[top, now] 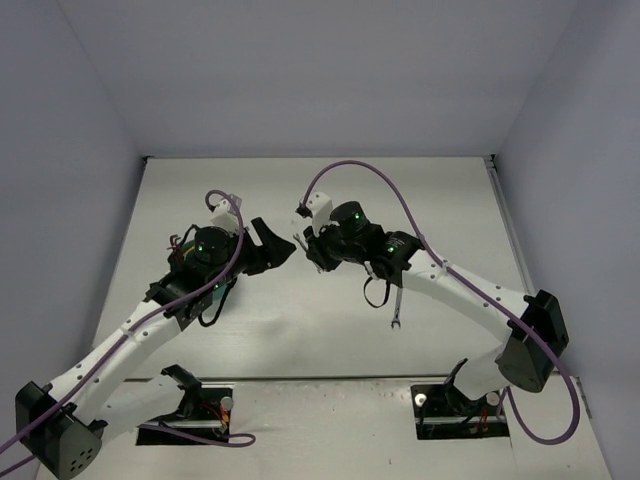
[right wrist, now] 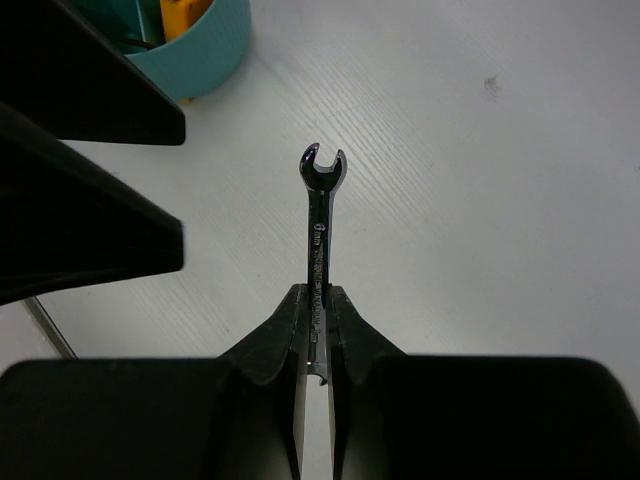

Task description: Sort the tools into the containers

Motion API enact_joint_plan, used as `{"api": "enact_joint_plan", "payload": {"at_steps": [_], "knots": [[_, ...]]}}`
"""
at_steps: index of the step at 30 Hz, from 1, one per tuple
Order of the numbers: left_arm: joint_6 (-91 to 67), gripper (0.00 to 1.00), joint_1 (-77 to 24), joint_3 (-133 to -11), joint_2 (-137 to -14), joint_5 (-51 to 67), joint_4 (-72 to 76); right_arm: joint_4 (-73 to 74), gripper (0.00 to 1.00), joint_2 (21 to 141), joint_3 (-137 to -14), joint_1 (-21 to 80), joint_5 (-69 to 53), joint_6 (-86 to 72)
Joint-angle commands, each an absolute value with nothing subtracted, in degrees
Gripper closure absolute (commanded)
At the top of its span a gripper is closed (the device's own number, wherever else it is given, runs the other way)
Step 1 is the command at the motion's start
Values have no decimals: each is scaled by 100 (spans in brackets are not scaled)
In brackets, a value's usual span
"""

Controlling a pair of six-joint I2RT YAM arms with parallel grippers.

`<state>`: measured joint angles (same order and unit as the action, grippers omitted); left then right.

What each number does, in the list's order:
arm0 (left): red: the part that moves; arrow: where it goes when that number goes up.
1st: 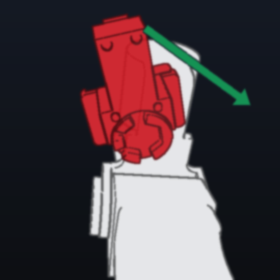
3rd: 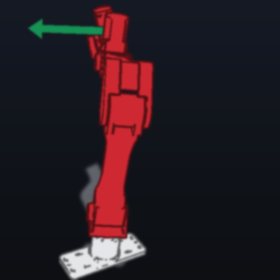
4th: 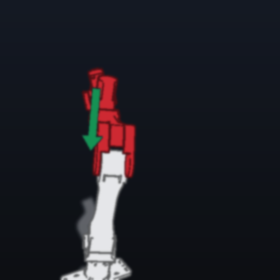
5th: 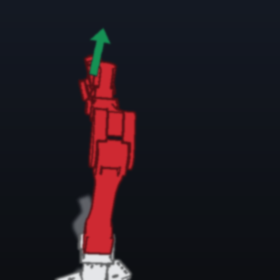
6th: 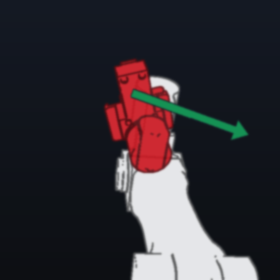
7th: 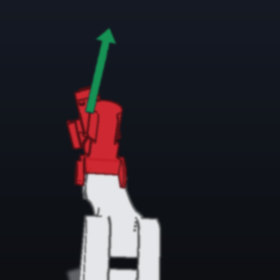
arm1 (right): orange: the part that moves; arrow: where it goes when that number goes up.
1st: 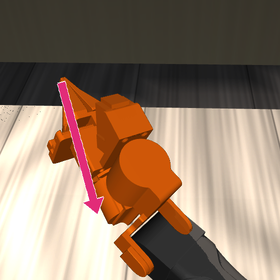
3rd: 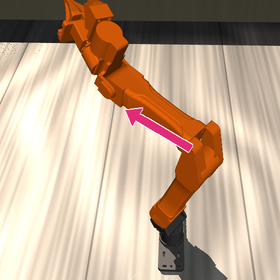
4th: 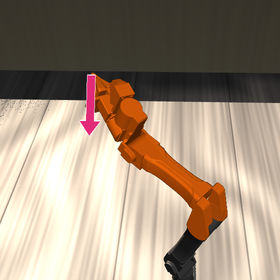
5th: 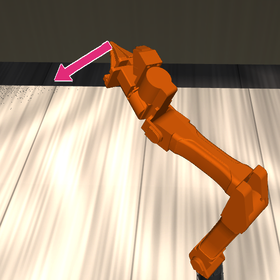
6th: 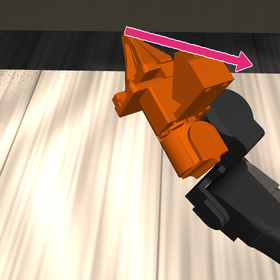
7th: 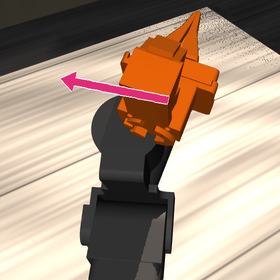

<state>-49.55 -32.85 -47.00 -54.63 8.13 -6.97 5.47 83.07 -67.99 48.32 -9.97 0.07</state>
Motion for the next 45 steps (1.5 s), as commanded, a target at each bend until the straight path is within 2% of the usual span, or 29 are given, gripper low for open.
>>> {"api": "enact_joint_plan", "payload": {"at_steps": [1,5,12,15,23,27,29,31,33,37,45], "knots": [[-4832,37,-3461,-5252,-5701,396,-62,53,100,7963,-6818,4927,-1292,0],[-4807,41,-3569,-5309,-5889,421,273,-141,100,7963,-6794,4957,-1398,-141],[-4729,56,-3674,-5414,-6064,184,140,-255,100,7963,-6750,4992,-1459,-167],[-4726,64,-3680,-5408,-6071,146,93,-279,100,7969,-6750,5007,-1483,-167],[-4788,99,-3744,-5326,-6039,-109,25,-430,100,7940,-6651,5013,-1573,-208],[-4897,100,-3753,-5151,-5902,-278,69,-483,99,7919,-6570,5019,-1607,-245],[-4948,100,-3753,-4989,-5759,-399,143,-495,79,7910,-6542,5022,-1617,-231],[-4941,100,-3753,-4861,-5590,-671,106,-501,48,7888,-6501,5020,-1595,-205],[-4912,100,-3753,-4756,-5360,-898,-103,-501,32,7863,-6473,5017,-1536,-201],[-4773,100,-3744,-4601,-4721,-1773,-1050,-499,23,7722,-6367,5005,-1395,-166],[-4809,100,-3709,-3693,-2861,-4116,-2023,-535,22,7369,-5955,4964,-1201,-105]]}}
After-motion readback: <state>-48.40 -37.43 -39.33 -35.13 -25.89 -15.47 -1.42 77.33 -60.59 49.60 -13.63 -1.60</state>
